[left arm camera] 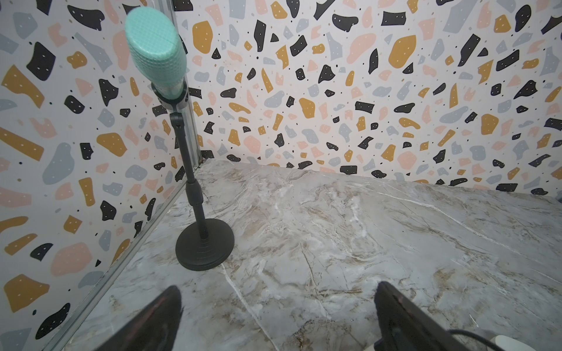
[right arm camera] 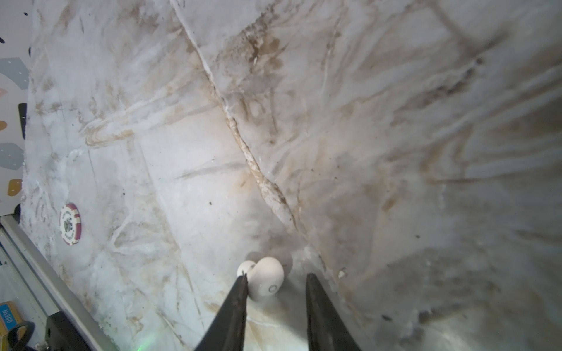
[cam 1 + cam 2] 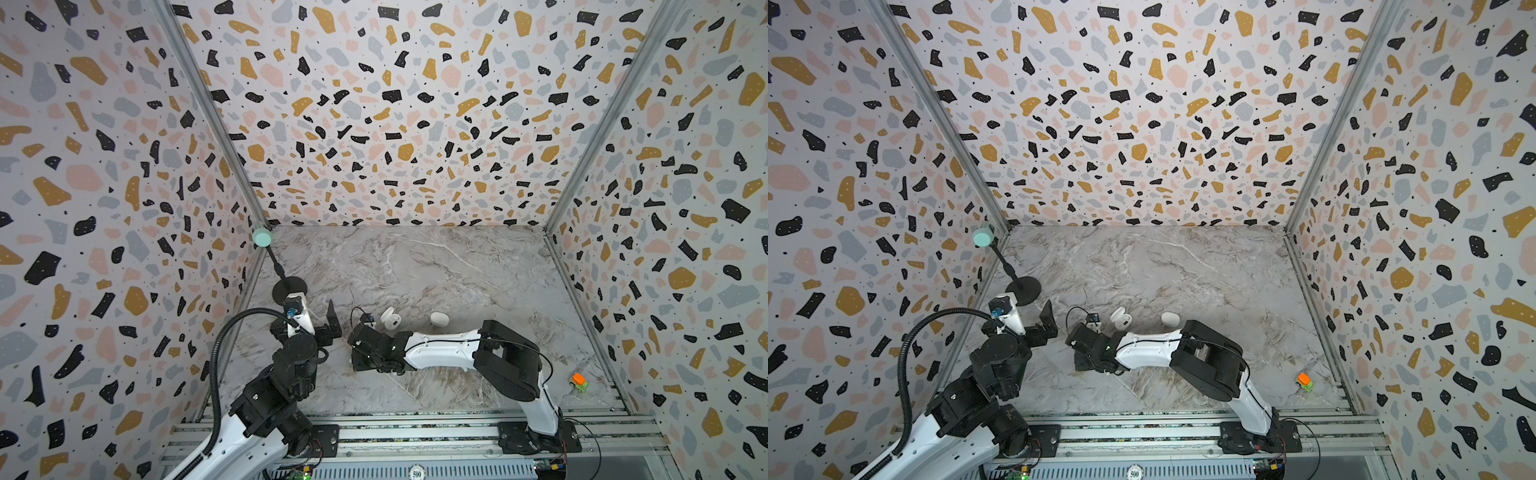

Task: Insert the wireless bluetooth earbuds into the charging case
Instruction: 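Close the right gripper on the second earbud and lift it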

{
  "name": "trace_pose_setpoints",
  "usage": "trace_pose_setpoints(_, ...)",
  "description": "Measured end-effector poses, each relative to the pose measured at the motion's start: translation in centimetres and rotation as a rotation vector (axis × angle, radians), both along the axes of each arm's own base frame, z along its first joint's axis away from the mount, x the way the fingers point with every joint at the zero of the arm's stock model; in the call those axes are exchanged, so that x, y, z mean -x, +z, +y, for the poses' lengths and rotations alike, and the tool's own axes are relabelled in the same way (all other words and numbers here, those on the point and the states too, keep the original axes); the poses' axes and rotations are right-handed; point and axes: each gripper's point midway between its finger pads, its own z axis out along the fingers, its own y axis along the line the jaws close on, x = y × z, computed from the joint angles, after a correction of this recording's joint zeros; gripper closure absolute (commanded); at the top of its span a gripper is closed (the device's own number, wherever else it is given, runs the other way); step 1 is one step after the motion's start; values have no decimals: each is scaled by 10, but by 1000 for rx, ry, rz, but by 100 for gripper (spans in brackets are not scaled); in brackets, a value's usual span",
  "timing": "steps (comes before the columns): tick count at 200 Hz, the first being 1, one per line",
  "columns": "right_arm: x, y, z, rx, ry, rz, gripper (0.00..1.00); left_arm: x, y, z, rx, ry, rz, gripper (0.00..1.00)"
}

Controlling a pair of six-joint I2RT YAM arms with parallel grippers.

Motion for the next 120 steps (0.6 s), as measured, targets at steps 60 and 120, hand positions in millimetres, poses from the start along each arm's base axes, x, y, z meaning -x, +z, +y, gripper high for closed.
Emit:
trace_pose_setpoints(60, 2, 1, -5, -8, -38, 27, 65, 0, 0, 0, 0, 1, -1, 0)
trace_pose_setpoints(120, 4, 5, -11, -27, -84, 58, 64, 0, 1, 1, 2, 1, -3, 0)
